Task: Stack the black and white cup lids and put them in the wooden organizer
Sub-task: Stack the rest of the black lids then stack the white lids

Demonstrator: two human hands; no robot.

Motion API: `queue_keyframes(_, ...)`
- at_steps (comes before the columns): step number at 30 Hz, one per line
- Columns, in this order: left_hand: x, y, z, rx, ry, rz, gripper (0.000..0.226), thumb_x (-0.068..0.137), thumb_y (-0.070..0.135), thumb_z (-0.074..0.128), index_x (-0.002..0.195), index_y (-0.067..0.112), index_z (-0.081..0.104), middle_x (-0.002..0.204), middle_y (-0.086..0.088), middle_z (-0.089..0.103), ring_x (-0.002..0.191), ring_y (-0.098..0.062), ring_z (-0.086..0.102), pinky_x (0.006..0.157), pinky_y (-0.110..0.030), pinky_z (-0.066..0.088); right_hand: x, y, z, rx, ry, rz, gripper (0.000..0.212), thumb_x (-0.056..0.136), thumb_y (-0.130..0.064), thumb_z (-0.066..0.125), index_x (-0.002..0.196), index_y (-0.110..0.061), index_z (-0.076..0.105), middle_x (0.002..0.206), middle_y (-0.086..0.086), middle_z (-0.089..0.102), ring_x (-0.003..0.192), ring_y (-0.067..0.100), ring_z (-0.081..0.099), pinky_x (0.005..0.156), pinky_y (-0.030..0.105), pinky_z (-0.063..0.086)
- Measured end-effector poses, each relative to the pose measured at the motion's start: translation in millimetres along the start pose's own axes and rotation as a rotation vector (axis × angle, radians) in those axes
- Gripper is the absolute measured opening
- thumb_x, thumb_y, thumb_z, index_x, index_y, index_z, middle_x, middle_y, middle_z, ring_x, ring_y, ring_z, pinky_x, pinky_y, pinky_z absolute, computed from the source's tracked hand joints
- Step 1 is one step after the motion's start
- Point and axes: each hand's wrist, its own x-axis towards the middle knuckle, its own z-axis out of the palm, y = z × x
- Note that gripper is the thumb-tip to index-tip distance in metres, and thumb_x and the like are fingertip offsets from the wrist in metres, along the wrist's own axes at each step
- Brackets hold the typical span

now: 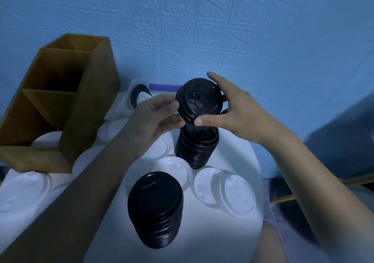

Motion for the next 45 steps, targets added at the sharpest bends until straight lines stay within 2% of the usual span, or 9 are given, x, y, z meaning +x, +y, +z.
queue_keyframes(7,1.7,-1.5,6.0,0.124,-0.014,-0.001,0.021,0.092,0.016,0.063,0.111,0.009,0.069,0.102,-0.011,0.077,0.086,-0.017,0.075,0.075,-0.025,0.059,-2.9,1.5,2.7,-0.097,-0.004,-0.021,0.102,0.073,-0.048,0.085,0.154,-0.034,0.026,0.14,-0.007,0.046,0.128,0.013,0.048,0.11,0.034,0.039)
queue_keyframes(13,0.5,-0.3,-1.0,0.079,0.068,-0.014,0.016,0.1,0.007,0.056,0.106,0.011,0.07,0.092,-0.005,0.077,0.074,-0.014,0.074,0.067,-0.023,0.059,-11.8,45.2,-13.4,0.35,0.053,0.177,0.073,0.08,-0.033,0.085,0.141,-0.033,0.045,0.119,-0.018,0.06,0.11,0.012,0.064,0.097,0.038,0.056)
queue_keyframes(19,-2.3,-3.5,-4.6,0.071,0.108,-0.028,0.017,0.1,0.006,0.056,0.104,0.013,0.07,0.09,-0.003,0.077,0.071,-0.013,0.073,0.065,-0.023,0.06,-49.8,118.4,14.3,-0.081,-0.104,0.502,0.095,0.073,-0.046,0.087,0.152,-0.029,0.037,0.128,-0.008,0.057,0.122,0.014,0.051,0.098,0.026,0.037)
queue_keyframes(25,-1.8,-7.1,-7.4,0.082,0.115,-0.035,0.018,0.1,0.007,0.056,0.103,0.014,0.072,0.09,-0.004,0.077,0.072,-0.014,0.073,0.064,-0.023,0.06,-47.7,126.4,32.2,-0.103,-0.18,0.458,0.111,0.068,-0.055,0.086,0.159,-0.035,0.025,0.147,-0.001,0.048,0.144,0.02,0.035,0.113,0.032,0.032)
queue_keyframes(28,-1.1,-6.9,-8.6,0.076,0.115,-0.03,0.018,0.1,0.007,0.056,0.102,0.015,0.072,0.09,-0.004,0.077,0.073,-0.014,0.073,0.061,-0.022,0.058,-41.0,119.1,12.2,0.055,-0.01,0.408,0.09,0.075,-0.061,0.078,0.153,-0.036,0.041,0.148,-0.013,0.049,0.139,0.011,0.044,0.117,0.036,0.035)
queue_keyframes(32,0.8,-6.7,-5.9,0.118,0.098,-0.024,0.02,0.1,0.007,0.055,0.102,0.015,0.073,0.087,-0.003,0.076,0.07,-0.012,0.071,0.055,-0.02,0.056,-22.8,55.5,-2.5,0.284,0.084,0.076,0.068,0.085,-0.033,0.081,0.145,-0.037,0.049,0.148,-0.023,0.049,0.132,-0.005,0.048,0.11,0.029,0.045)
queue_keyframes(37,3.5,-4.7,1.3,0.133,0.04,-0.042,0.021,0.099,0.006,0.056,0.1,0.016,0.074,0.087,-0.004,0.077,0.066,-0.012,0.071,0.05,-0.018,0.052,-8.5,6.4,5.0,-0.138,-0.105,-0.135,0.094,0.078,-0.039,0.085,0.156,-0.035,0.032,0.159,-0.017,0.035,0.142,-0.001,0.035,0.117,0.023,0.029)
queue_keyframes(42,3.5,-11.9,-3.3,0.441,0.083,0.125,0.019,0.095,0.019,0.069,0.108,0.031,0.073,0.098,0.007,0.078,0.08,-0.005,0.07,0.068,-0.02,0.054,-12.7,18.1,3.3,-0.097,-0.028,-0.017,0.097,0.069,-0.064,0.077,0.153,-0.035,0.039,0.148,-0.016,0.051,0.131,0.006,0.051,0.113,0.036,0.041)
queue_keyframes(45,0.5,-25.9,-11.2,0.647,0.018,0.082,0.057,0.072,0.045,0.08,0.126,0.041,0.062,0.119,0.021,0.07,0.104,0.002,0.065,0.092,-0.02,0.05,-17.5,34.0,-1.7,-0.004,-0.039,0.122,0.107,0.06,-0.07,0.078,0.153,-0.039,0.036,0.145,-0.018,0.053,0.129,0.007,0.054,0.114,0.04,0.042)
